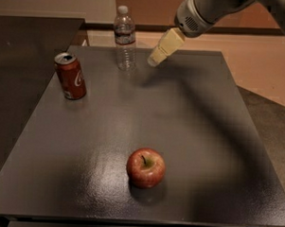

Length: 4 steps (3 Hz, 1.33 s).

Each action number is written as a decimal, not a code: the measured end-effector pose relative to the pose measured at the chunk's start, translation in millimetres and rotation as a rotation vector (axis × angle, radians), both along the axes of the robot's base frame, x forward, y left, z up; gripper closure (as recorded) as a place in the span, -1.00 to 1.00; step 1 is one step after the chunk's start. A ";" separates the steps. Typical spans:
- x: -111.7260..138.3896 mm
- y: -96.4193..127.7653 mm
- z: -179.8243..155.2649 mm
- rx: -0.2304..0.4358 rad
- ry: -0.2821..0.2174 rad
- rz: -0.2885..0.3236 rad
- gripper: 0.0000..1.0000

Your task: Pick water bottle

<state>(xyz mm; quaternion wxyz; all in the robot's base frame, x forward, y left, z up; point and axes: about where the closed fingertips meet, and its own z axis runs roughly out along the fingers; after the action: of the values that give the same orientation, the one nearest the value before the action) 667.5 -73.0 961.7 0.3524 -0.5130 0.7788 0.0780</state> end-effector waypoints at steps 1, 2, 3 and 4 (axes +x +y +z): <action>32.4 29.5 -5.5 0.071 -0.014 -0.020 -1.00; 58.8 53.6 -7.8 0.145 -0.016 -0.033 -1.00; 76.5 70.9 -9.7 0.214 -0.014 -0.064 -1.00; 88.8 86.2 -13.8 0.272 -0.002 -0.089 -1.00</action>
Offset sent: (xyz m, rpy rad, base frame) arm 0.0919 0.0777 -0.0054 0.2383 -0.0252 -0.0571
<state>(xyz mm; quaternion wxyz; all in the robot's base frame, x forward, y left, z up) 756.3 13.2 947.9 0.4224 -0.4258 0.7826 0.1667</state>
